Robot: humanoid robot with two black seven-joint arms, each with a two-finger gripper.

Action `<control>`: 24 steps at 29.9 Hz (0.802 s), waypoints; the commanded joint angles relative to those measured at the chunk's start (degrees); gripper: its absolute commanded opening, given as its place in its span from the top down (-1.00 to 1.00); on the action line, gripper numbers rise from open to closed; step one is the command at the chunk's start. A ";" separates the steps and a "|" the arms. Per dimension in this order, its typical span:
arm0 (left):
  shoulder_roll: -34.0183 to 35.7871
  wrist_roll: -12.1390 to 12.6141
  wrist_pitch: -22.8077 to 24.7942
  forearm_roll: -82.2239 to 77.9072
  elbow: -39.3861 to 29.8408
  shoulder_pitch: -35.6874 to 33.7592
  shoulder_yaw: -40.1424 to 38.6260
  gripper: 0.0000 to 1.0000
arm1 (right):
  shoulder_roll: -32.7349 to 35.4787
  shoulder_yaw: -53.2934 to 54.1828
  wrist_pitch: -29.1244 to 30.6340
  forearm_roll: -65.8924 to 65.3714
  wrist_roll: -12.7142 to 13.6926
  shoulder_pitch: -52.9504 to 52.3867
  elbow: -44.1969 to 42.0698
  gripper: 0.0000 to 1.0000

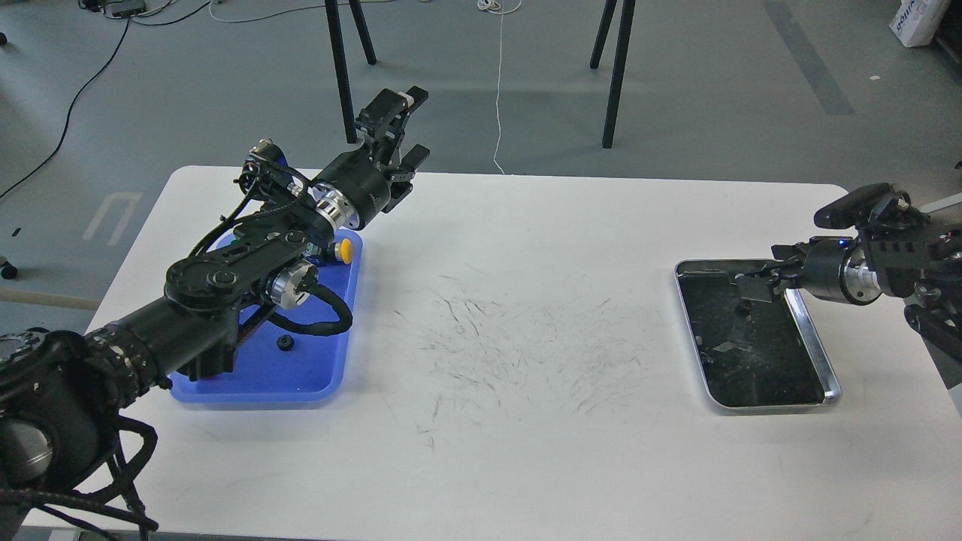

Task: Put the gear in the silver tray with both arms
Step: 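Lower the gear into the silver tray and open the right gripper, then raise the right gripper up away from the silver tray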

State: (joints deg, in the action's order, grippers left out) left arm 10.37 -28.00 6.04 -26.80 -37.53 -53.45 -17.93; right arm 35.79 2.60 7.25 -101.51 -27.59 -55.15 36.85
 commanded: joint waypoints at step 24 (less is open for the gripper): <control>2.37 0.00 0.03 0.00 -0.09 1.33 0.18 -0.99 | -7.66 4.43 -7.53 74.76 0.88 -1.89 -11.28 -0.97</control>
State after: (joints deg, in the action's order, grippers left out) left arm 12.79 -28.00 6.14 -26.80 -37.60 -52.20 -17.84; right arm 29.00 6.70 -2.61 -34.00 -26.71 -58.57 24.42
